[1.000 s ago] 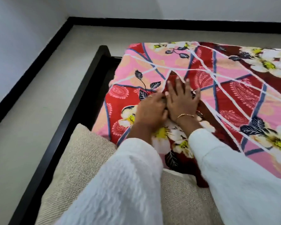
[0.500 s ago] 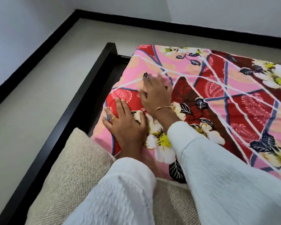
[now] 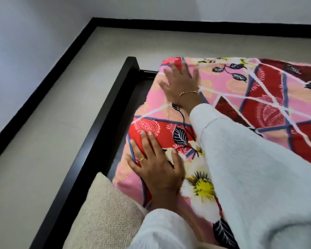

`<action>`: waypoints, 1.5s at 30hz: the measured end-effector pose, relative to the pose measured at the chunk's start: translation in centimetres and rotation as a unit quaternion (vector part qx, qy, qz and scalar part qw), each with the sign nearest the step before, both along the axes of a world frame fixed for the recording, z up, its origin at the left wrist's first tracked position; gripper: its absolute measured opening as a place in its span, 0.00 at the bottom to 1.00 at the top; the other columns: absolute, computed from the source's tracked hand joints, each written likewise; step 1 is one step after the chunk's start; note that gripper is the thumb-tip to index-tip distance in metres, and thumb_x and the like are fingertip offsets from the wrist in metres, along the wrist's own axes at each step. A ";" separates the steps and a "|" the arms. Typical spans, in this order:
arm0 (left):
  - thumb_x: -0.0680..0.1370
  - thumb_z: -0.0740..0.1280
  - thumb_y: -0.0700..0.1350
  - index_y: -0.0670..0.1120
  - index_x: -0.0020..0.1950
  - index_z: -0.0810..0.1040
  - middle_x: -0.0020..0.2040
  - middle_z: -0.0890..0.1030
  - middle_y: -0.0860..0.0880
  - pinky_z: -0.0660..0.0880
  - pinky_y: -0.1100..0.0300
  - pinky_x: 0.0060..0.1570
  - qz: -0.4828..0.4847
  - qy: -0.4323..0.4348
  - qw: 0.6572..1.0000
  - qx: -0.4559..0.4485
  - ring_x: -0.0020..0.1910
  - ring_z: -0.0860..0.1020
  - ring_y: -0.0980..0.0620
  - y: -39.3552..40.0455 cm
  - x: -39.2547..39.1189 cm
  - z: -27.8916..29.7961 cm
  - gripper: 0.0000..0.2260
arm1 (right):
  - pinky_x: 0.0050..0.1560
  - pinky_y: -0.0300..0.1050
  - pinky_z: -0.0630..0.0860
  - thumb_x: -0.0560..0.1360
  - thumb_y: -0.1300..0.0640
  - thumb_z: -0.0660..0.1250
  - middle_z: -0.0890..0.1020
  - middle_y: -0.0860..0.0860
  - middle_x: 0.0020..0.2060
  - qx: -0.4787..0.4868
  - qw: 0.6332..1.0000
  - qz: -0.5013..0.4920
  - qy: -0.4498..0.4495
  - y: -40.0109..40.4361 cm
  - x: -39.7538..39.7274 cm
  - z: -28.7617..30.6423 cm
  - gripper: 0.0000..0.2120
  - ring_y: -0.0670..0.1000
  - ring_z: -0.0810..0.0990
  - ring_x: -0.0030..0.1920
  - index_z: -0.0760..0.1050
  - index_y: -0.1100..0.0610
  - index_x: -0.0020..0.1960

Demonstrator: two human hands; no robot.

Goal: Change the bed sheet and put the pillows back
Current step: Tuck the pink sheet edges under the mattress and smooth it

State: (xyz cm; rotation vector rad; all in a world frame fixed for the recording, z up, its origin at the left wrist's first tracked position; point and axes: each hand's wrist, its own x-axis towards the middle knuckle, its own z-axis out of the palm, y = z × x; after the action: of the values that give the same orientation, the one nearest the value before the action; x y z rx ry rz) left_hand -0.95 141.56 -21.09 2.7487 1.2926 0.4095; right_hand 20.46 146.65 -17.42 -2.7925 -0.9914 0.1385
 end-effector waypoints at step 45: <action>0.79 0.46 0.54 0.38 0.65 0.74 0.67 0.72 0.39 0.55 0.41 0.64 -0.004 -0.015 1.000 0.017 0.68 0.66 0.34 0.5 0.4 -0.9 0.28 | 0.73 0.55 0.51 0.82 0.49 0.46 0.62 0.47 0.73 0.201 0.921 0.179 0.283 1.1 -9.6 3.9 0.20 0.51 0.56 0.75 0.60 0.47 0.73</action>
State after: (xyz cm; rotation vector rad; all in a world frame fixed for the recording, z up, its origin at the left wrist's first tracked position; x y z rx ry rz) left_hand -0.53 142.10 -21.95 2.7631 1.2795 0.4750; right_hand 10.85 147.80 -13.56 -1.9975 -1.1846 0.6649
